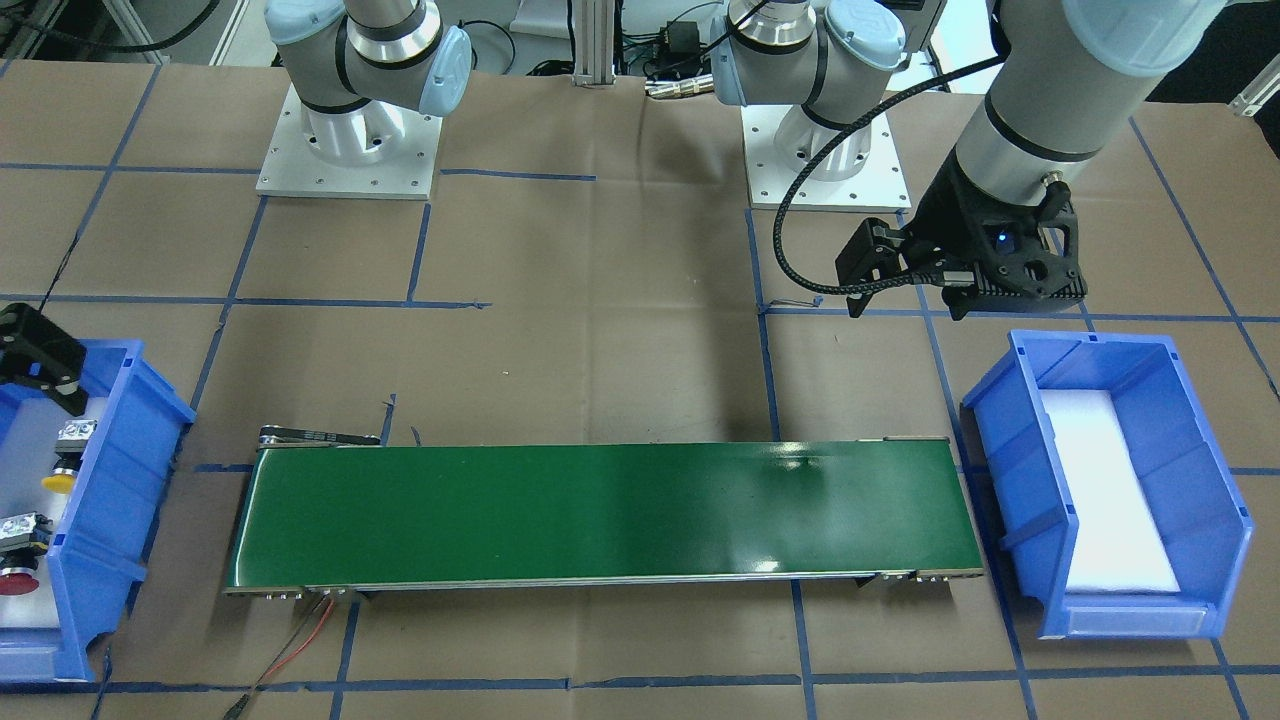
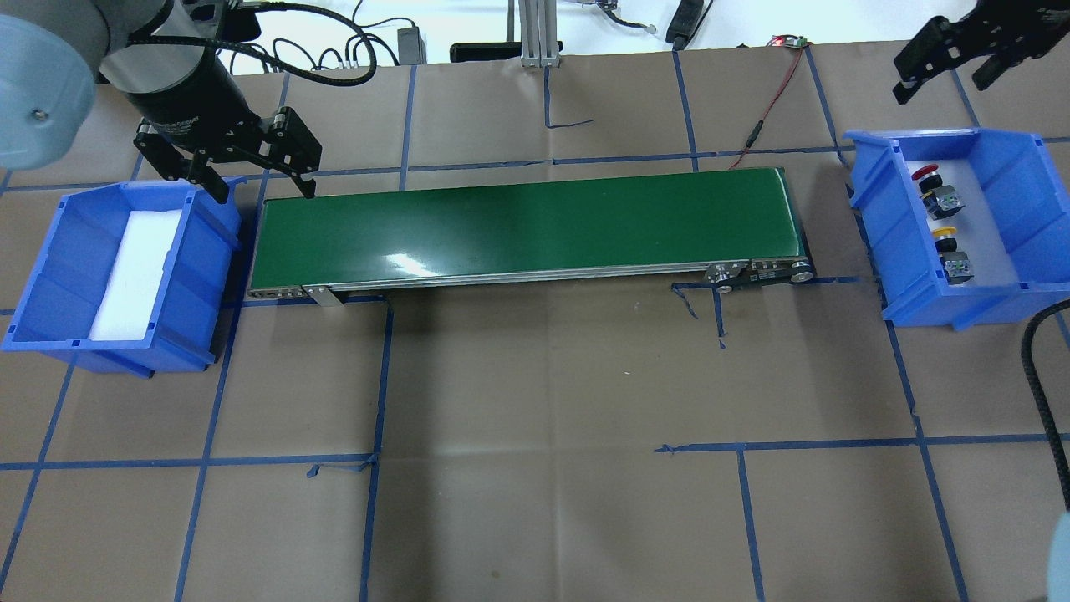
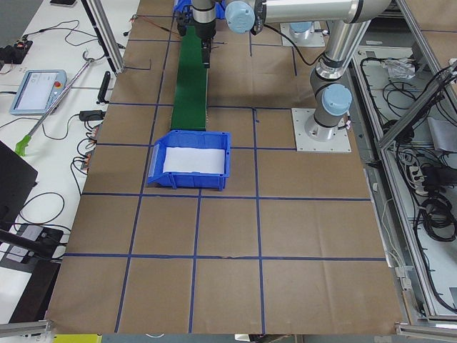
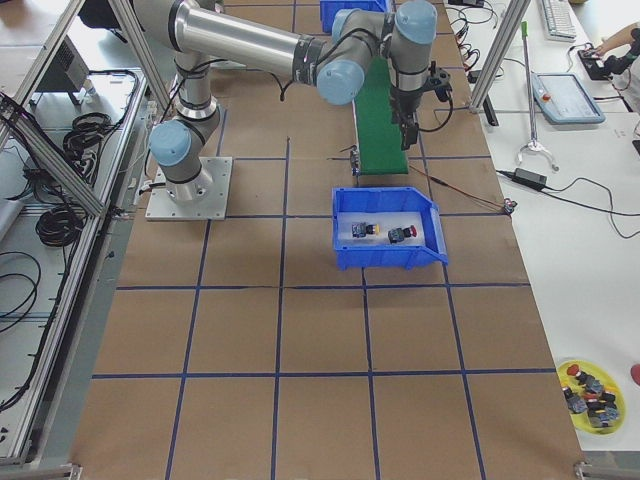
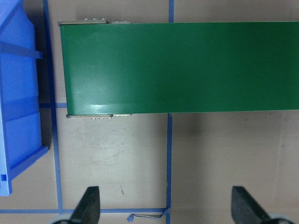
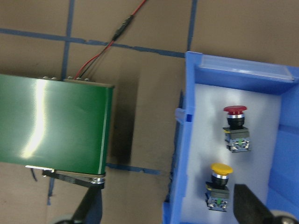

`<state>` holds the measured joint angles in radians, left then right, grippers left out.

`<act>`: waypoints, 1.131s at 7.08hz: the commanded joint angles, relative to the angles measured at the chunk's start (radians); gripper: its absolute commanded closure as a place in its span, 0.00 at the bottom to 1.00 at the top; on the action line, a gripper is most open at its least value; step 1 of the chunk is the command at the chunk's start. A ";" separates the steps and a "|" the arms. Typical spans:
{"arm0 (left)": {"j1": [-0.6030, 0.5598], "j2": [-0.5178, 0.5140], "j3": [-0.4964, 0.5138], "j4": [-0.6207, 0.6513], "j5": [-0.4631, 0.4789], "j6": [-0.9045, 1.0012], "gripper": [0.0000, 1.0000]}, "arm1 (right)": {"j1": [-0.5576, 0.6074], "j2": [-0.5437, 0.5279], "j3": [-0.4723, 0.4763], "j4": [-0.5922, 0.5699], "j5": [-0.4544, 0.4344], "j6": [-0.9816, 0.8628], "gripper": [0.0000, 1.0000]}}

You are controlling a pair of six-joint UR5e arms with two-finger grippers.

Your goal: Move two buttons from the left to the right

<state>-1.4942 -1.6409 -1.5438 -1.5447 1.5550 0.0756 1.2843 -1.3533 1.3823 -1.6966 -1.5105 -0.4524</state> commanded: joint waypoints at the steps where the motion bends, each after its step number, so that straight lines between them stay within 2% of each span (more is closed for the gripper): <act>1: 0.002 0.007 -0.024 0.003 0.000 0.009 0.00 | 0.087 -0.059 0.006 0.034 -0.008 0.182 0.00; 3: 0.008 0.024 -0.059 0.015 -0.003 0.046 0.00 | 0.188 -0.131 0.053 0.055 -0.034 0.344 0.00; 4: 0.011 0.030 -0.062 0.015 -0.003 0.047 0.00 | 0.242 -0.183 0.114 0.054 -0.074 0.451 0.00; 5: 0.011 0.030 -0.062 0.015 -0.003 0.047 0.00 | 0.286 -0.225 0.186 0.034 -0.074 0.504 0.00; 6: 0.011 0.032 -0.064 0.011 -0.001 0.049 0.00 | 0.297 -0.262 0.245 0.020 -0.073 0.508 0.00; 8: 0.022 0.052 -0.100 0.015 -0.001 0.089 0.00 | 0.299 -0.267 0.256 -0.018 -0.073 0.508 0.00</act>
<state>-1.4780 -1.6038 -1.6232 -1.5331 1.5538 0.1492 1.5784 -1.6122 1.6252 -1.7004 -1.5833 0.0505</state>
